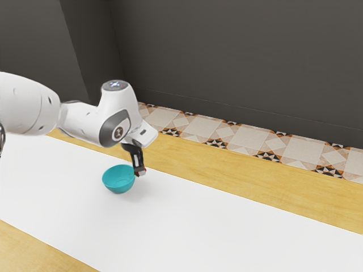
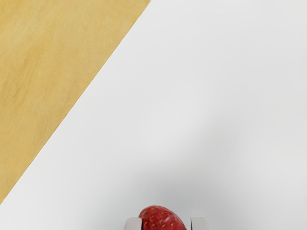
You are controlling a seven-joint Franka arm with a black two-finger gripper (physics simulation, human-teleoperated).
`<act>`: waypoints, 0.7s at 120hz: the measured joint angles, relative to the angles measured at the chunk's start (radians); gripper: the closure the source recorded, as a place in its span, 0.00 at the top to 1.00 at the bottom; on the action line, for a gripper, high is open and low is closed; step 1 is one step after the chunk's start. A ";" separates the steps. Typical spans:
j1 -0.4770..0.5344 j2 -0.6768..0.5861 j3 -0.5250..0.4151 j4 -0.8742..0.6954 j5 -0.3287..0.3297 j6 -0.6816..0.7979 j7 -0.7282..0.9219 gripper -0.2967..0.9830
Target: Take strawberry from the bowl
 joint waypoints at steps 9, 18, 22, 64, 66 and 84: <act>-0.028 0.004 0.000 0.002 0.001 0.001 -0.004 0.15; -0.053 0.009 0.000 0.002 0.003 0.002 -0.009 0.15; -0.067 0.011 -0.001 0.002 0.003 0.003 -0.011 0.15; -0.152 0.050 -0.001 0.002 -0.010 0.013 -0.028 0.15; -0.155 0.052 -0.001 0.002 -0.012 0.013 -0.028 0.15; -0.176 0.086 -0.002 0.002 -0.032 0.020 -0.033 0.15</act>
